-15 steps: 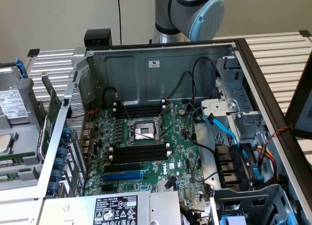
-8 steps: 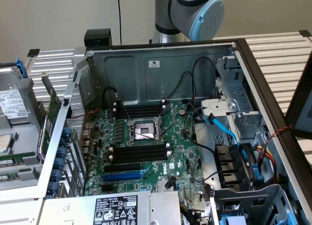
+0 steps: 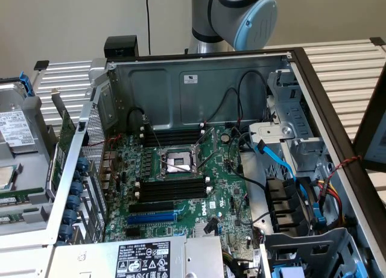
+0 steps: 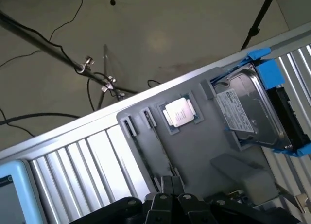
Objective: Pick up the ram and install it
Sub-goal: 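Pick up the ram and move it above insertion slot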
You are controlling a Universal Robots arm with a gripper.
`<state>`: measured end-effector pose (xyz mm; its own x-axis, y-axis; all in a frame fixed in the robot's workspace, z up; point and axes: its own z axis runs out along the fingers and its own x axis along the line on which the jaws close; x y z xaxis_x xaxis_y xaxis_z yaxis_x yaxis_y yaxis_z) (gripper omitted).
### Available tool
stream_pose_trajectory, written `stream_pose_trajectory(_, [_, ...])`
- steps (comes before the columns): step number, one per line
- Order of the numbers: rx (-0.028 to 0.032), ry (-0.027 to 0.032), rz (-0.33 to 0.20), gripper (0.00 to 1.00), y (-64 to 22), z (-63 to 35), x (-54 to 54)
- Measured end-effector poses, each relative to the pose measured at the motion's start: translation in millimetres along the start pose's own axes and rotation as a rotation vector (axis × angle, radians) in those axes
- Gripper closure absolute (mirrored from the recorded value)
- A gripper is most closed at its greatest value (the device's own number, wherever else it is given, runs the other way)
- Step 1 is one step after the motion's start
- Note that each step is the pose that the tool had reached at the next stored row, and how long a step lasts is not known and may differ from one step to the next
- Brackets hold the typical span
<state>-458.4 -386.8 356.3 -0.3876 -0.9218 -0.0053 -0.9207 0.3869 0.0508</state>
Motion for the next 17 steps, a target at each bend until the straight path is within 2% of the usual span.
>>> stream_pose_trajectory(2, [0.0078, 0.0151, -0.022, 0.89, 0.0, 0.1, 0.0])
stream_pose_trajectory(3, [0.0131, 0.0173, -0.034, 0.89, 0.0, 0.2, 0.1])
stream_pose_trajectory(8, [0.0388, 0.0113, -0.117, 0.89, -0.1, 1.1, 0.1])
stream_pose_trajectory(10, [0.0426, 0.0111, -0.154, 0.89, -0.2, 1.5, 0.0])
stream_pose_trajectory(17, [0.0455, 0.0138, -0.281, 0.89, -0.2, 3.0, 0.1])
